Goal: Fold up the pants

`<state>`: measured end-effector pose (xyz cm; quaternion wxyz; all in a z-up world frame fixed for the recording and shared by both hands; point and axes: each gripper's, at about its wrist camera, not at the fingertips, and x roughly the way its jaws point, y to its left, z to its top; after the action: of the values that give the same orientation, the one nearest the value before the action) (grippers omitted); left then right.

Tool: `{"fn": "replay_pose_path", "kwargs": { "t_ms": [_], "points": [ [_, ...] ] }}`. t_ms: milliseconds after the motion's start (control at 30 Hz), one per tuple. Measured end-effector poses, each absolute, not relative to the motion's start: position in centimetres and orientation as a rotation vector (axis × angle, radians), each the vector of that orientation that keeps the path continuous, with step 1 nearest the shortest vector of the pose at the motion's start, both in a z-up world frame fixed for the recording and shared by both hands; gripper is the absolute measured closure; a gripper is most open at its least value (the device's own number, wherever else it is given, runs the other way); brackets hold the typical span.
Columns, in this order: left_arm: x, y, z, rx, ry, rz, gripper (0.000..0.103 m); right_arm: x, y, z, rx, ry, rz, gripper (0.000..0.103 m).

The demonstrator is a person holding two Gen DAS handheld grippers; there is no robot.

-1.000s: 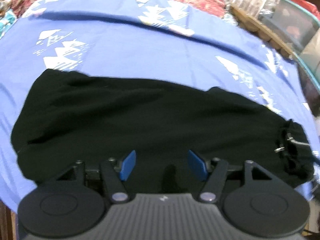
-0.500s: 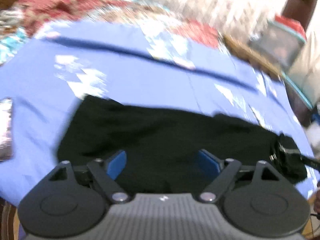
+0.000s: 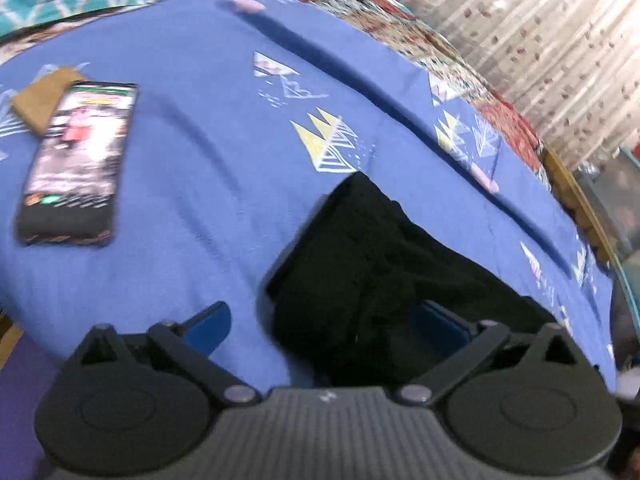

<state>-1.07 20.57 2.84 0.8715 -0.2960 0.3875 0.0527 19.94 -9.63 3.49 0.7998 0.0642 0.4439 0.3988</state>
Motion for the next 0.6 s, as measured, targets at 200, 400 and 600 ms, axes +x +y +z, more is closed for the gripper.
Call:
{"fn": "replay_pose_path", "kwargs": {
  "t_ms": [200,400,600],
  "points": [
    [2.8,20.0,-0.1,-0.580,0.820,0.118,0.006,22.9,-5.1,-0.6,0.295,1.192,0.759,0.095],
    [2.8,17.7,2.2,-0.538,0.747,0.085,0.070,23.4,-7.3,-2.2,0.543,1.256,0.733,0.103],
    [2.0,8.5,8.1,-0.194,0.584,-0.140,0.070,22.9,-10.9,-1.5,0.682,1.194,0.731,0.094]
  ]
}}
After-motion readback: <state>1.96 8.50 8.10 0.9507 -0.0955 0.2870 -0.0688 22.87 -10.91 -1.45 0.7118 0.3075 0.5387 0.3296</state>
